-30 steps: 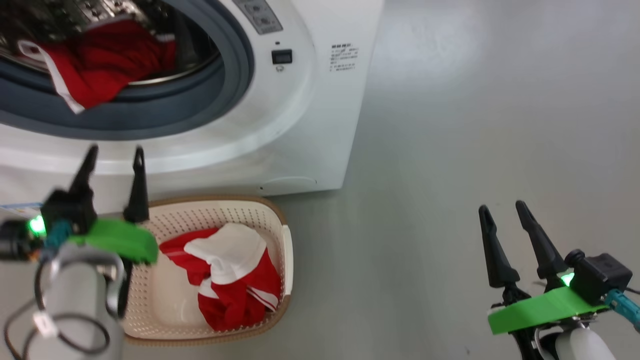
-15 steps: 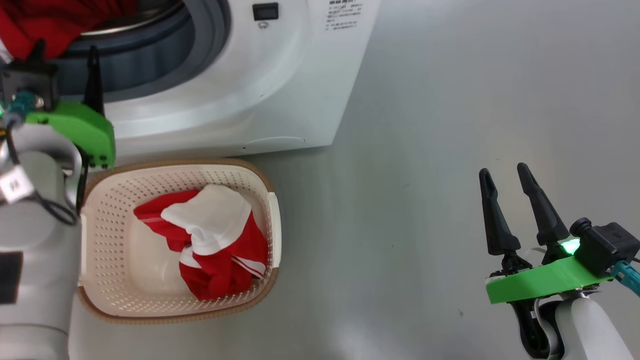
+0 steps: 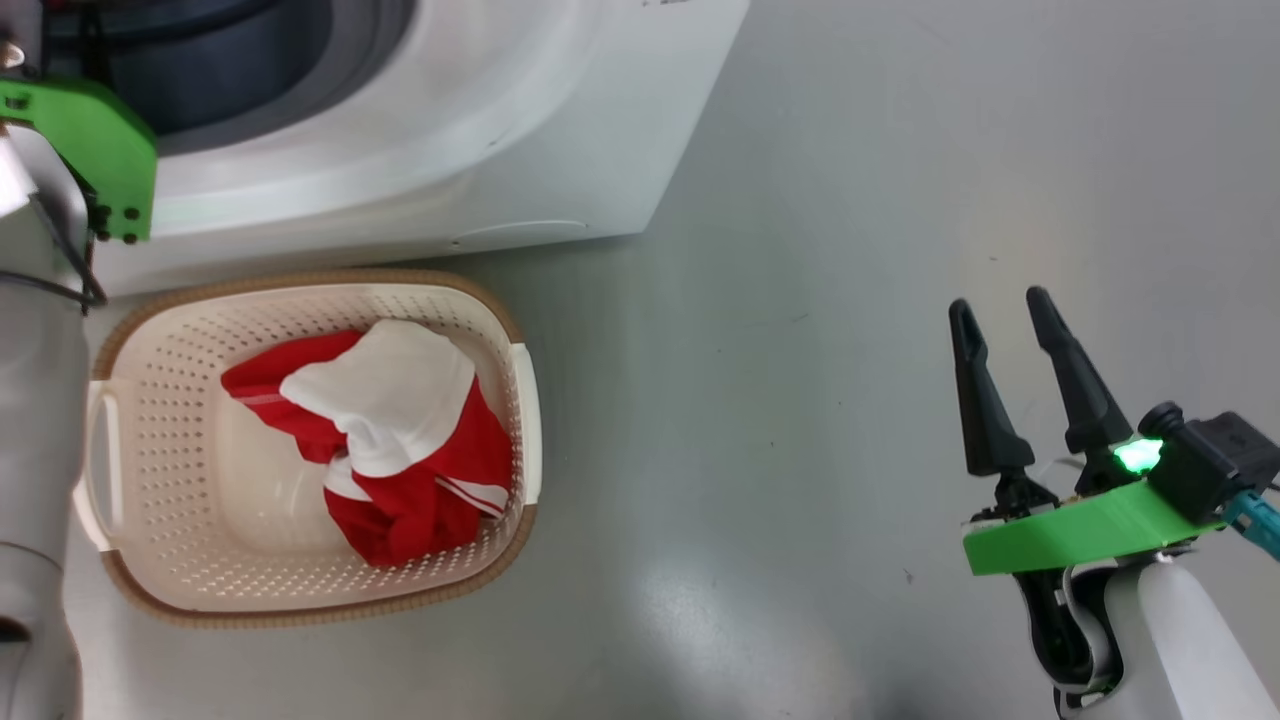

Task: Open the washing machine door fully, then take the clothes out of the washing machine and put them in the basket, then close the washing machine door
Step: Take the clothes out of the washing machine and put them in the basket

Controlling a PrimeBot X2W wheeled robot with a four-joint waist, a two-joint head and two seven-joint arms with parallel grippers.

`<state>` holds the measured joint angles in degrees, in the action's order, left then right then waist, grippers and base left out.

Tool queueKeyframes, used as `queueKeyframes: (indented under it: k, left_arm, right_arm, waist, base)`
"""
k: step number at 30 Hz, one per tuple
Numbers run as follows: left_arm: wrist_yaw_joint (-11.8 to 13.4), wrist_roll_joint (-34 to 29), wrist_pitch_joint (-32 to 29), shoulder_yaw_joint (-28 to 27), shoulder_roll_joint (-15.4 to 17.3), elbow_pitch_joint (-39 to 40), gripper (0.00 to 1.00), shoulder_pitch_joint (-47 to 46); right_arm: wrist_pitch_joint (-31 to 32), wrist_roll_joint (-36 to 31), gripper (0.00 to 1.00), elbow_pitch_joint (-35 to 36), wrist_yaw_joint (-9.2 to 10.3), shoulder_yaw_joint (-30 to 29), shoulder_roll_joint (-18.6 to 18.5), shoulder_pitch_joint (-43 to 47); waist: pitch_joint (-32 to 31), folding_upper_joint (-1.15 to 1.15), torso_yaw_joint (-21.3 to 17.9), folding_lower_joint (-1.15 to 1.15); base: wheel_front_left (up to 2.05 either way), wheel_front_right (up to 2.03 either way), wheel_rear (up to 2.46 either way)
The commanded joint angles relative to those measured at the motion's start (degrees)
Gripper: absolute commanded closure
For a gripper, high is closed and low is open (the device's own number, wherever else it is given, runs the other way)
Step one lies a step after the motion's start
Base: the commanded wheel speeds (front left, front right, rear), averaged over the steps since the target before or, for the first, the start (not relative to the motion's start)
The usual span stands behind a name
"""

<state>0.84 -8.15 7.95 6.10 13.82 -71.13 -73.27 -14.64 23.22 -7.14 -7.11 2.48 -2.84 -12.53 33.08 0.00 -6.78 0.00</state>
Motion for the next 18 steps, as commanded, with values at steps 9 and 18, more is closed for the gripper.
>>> queueKeyframes:
  k: [9,18]
  left_arm:
    - [2.0,-2.2,-3.6,1.8,5.3,-1.5,0.00,-4.4]
    - [3.4,-1.8,-6.0,2.4,7.7,-2.3,0.00,-5.7]
  right_arm:
    - [-0.4,1.0,0.00,1.7,-0.37,1.5,0.0,-1.9]
    - [-0.4,1.5,0.00,2.0,-0.37,1.5,0.0,-2.3]
  waist:
    - [3.1,0.00,-1.7,0.00]
    - [4.2,0.00,-2.3,0.00]
  base:
    - [0.00,0.00,0.00]
    - [0.00,0.00,0.00]
